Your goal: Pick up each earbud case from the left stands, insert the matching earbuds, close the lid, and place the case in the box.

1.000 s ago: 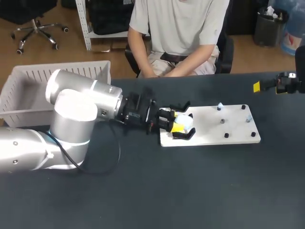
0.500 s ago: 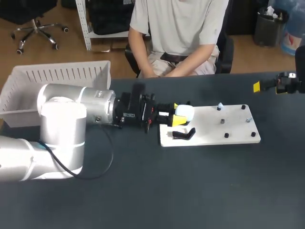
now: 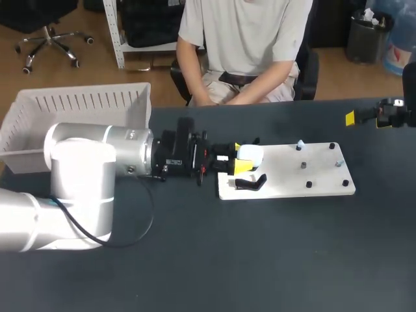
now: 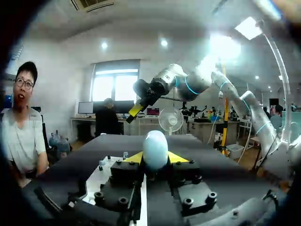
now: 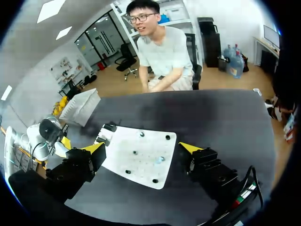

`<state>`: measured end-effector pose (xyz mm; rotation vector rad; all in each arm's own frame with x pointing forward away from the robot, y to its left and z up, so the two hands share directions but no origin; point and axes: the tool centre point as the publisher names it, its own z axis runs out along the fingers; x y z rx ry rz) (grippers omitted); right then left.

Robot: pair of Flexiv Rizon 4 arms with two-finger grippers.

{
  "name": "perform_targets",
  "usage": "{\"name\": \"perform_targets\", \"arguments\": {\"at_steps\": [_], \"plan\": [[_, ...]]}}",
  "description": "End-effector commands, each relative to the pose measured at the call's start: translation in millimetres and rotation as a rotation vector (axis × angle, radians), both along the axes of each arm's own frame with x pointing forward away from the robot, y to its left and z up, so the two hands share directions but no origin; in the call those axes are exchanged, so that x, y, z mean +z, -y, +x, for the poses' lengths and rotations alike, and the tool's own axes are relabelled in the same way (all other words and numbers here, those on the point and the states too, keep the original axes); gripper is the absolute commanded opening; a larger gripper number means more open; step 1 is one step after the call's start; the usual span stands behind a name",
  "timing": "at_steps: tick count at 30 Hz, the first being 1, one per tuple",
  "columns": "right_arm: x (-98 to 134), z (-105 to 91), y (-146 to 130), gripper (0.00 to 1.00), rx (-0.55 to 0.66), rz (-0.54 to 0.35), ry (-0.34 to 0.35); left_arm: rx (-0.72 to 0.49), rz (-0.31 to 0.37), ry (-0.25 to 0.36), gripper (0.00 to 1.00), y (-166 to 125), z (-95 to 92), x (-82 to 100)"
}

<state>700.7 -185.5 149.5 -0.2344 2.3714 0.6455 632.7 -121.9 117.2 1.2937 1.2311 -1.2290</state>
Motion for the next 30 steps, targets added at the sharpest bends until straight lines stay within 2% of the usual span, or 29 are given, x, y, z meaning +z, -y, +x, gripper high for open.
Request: {"name": "perform_targets", "arguments": {"at_steps": [1,9,12,19,24,30], "plan": [[0.1,0.3,0.6,1.00,0.002,0.000,-0.001,0.016,-0.003,0.003,0.00,0.4,-2.6,-0.6],[3.3,-0.8,-5.7,1.00,0.031,0.008,0.004,0.013,-0.016,0.001,0.00,3.6,-3.6,-0.2],[8.2,-8.4,-14.5,1.00,0.059,-0.013,0.008,-0.008,-0.007,0.030,0.00,13.9,-6.7,0.2],[31.2,-53.1,-31.8,1.00,0.135,-0.013,0.044,-0.045,-0.022,0.037,0.00,26.6,-9.3,4.3],[30.9,-82.5,-53.7,1.00,0.158,-0.021,0.037,-0.026,-0.045,0.037,0.00,27.5,-11.9,6.3],[30.0,-105.1,-82.6,1.00,0.153,-0.017,0.020,0.004,-0.068,0.037,0.00,23.1,-17.2,3.2]]}}
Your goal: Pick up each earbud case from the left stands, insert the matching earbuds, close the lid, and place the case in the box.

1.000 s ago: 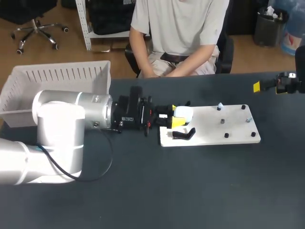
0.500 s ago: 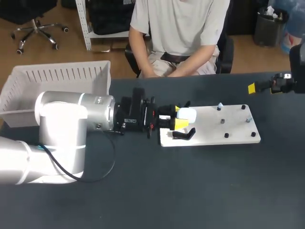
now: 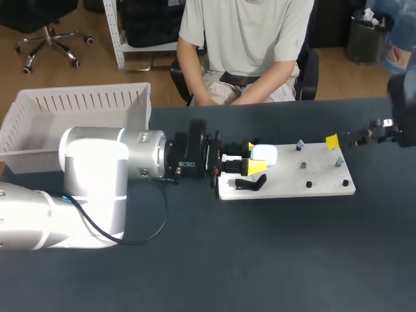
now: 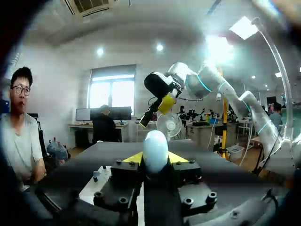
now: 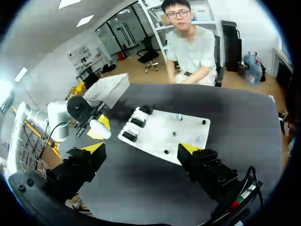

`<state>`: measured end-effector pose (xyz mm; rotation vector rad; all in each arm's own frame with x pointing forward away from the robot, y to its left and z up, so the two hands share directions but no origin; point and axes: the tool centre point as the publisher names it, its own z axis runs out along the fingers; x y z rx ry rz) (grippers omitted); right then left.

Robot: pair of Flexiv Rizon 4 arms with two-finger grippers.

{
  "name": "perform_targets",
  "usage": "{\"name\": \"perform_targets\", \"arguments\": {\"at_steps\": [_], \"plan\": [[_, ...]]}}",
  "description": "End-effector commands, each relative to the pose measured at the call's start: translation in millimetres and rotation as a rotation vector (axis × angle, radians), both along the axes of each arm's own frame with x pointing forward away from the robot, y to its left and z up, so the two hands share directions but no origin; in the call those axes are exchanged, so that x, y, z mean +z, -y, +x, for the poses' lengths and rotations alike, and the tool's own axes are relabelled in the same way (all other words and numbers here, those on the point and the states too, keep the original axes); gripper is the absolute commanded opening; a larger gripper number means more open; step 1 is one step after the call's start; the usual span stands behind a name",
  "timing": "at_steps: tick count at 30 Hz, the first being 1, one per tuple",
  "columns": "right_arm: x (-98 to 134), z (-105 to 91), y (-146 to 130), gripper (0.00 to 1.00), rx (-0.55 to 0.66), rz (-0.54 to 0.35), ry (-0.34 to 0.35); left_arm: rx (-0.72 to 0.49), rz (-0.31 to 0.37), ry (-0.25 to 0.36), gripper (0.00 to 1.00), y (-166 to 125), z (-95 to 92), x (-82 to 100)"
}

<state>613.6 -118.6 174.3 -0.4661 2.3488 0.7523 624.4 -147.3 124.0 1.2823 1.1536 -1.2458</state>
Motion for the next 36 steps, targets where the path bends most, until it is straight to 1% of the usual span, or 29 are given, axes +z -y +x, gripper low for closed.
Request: {"name": "perform_targets", "arguments": {"at_steps": [1,7,8,10,12,14,17,23,31,36], "plan": [[4.7,-22.0,-21.4,1.00,-0.041,-0.035,0.008,0.027,-0.012,0.003,0.00,-2.8,-10.6,-4.7],[-0.5,-33.3,-54.4,1.00,-0.014,-0.047,0.000,0.036,-0.016,0.004,0.00,-7.5,-17.2,-7.9],[-2.7,-34.9,-62.0,1.00,-0.010,-0.063,0.000,0.037,-0.016,0.003,0.00,-8.2,-18.6,-8.6],[-4.7,-36.0,-68.6,1.00,-0.008,-0.065,-0.004,0.039,-0.014,0.005,0.00,-9.0,-20.5,-9.3],[-8.2,-37.0,-74.2,1.00,-0.009,-0.103,-0.005,0.038,-0.005,0.015,0.00,-9.9,-22.7,-10.7],[-11.8,-37.8,-79.0,1.00,-0.006,-0.092,-0.026,0.037,-0.004,0.016,0.00,-10.1,-24.2,-11.9],[-18.0,-39.9,-86.1,1.00,-0.007,-0.115,-0.039,0.033,0.004,0.027,0.00,-10.2,-25.7,-12.1],[-29.7,-46.4,-93.8,1.00,-0.010,-0.122,-0.078,0.033,-0.003,0.036,0.00,-10.2,-25.9,-12.0],[-32.5,-48.7,-101.1,1.00,0.001,-0.128,-0.094,0.027,-0.030,0.033,0.00,-7.3,-27.6,-13.5],[-36.0,-46.8,-108.7,1.00,0.020,-0.138,-0.106,0.023,-0.035,0.035,0.00,-6.1,-29.0,-14.3]]}}
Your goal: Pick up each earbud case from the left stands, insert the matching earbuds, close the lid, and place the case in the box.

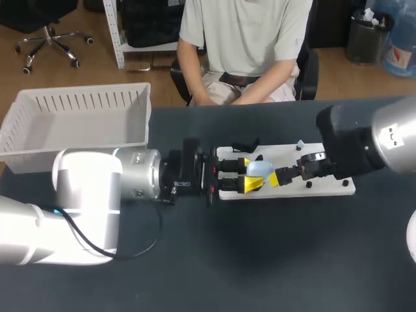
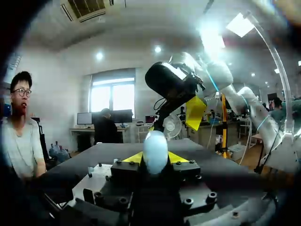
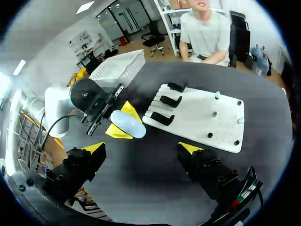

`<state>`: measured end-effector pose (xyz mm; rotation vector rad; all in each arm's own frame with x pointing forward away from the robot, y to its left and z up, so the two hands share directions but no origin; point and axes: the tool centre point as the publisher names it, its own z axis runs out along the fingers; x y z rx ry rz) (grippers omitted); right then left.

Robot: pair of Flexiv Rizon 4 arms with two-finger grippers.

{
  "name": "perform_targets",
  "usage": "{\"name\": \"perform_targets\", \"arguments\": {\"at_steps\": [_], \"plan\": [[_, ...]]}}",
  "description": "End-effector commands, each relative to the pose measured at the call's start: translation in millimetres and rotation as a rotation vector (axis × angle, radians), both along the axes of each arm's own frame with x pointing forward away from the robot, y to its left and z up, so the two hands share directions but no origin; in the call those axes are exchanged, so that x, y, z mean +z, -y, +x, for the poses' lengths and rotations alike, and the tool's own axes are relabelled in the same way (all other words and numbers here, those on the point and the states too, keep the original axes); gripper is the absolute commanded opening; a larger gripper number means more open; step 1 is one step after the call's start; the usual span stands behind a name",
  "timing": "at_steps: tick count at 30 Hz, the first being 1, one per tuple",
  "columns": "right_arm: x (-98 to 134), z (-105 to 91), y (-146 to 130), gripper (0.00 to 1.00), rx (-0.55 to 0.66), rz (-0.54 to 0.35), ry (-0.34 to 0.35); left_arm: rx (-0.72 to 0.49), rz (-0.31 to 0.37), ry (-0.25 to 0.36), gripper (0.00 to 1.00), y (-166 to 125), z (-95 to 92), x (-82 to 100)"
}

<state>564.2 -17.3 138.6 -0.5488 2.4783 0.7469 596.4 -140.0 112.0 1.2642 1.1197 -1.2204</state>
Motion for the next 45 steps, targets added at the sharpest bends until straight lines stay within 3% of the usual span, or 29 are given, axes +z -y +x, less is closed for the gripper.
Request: {"name": "perform_targets", "arguments": {"at_steps": [1,30,38,45], "plan": [[-1.6,3.3,-8.4,1.00,-0.042,-0.073,0.005,0.005,-0.009,0.005,0.00,1.3,-1.1,-2.4],[-19.0,23.0,-10.8,1.00,-0.044,-0.089,-0.036,0.012,-0.019,0.008,0.00,1.1,-1.2,-2.0],[-12.1,26.5,-9.3,1.00,-0.054,-0.100,-0.017,0.012,-0.019,0.008,0.00,1.1,-1.2,-2.0],[8.1,34.9,-0.3,1.00,-0.077,-0.107,0.045,0.012,-0.019,0.008,0.00,1.1,-1.2,-2.0]]}}
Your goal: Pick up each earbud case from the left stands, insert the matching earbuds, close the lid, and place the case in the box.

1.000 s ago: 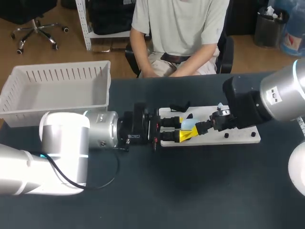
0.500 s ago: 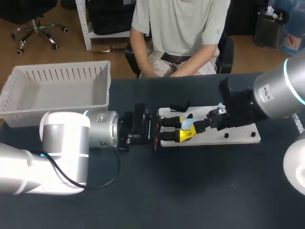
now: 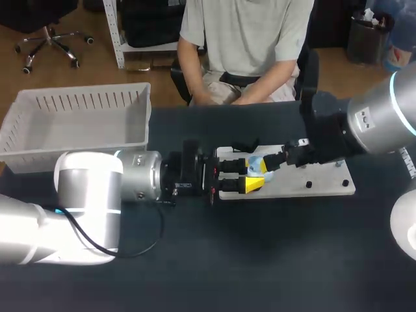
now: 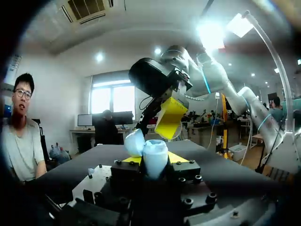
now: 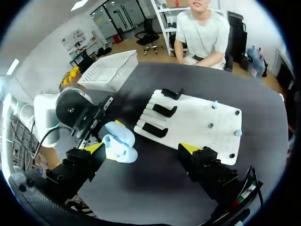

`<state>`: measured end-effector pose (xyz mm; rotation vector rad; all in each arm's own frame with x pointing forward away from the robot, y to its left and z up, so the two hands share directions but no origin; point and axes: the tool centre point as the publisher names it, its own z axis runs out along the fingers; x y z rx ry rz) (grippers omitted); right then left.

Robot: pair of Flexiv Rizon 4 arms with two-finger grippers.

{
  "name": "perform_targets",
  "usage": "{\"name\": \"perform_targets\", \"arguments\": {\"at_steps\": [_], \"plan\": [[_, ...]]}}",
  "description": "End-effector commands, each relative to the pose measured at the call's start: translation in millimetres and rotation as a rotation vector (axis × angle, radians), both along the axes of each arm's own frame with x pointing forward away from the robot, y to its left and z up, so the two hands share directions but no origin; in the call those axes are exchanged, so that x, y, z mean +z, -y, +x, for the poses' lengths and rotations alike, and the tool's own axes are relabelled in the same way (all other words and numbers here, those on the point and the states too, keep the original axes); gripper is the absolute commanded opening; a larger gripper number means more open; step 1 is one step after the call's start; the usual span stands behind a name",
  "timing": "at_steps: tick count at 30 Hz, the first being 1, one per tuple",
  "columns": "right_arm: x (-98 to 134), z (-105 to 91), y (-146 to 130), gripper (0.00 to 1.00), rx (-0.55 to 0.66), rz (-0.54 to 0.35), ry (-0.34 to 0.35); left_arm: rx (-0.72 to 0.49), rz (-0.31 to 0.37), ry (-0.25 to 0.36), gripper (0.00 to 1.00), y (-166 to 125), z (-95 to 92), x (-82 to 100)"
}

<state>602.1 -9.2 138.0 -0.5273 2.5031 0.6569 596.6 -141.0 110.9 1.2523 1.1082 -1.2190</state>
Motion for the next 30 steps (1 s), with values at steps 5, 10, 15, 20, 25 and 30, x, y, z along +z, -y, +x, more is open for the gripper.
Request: {"name": "perform_targets", "arguments": {"at_steps": [5,10,15,20,25,30], "plan": [[24.2,8.4,36.7,1.00,-0.073,-0.145,0.094,0.007,-0.004,0.003,0.00,0.1,-1.4,-0.8],[36.2,23.3,78.3,1.00,-0.120,-0.281,0.098,0.007,-0.004,0.003,0.00,0.1,-1.4,-0.8],[28.5,39.9,108.4,1.00,-0.137,-0.410,0.061,0.007,-0.004,0.003,0.00,0.1,-1.4,-0.8],[-4.2,52.7,127.6,1.00,-0.122,-0.535,-0.030,0.007,-0.004,0.003,0.00,0.1,-1.4,-0.8],[-34.9,59.2,138.8,1.00,-0.081,-0.610,-0.110,0.007,-0.004,0.003,0.00,0.1,-1.4,-0.8],[-54.0,68.6,148.3,1.00,-0.051,-0.648,-0.158,0.007,-0.004,0.003,0.00,0.1,-1.4,-0.8]]}}
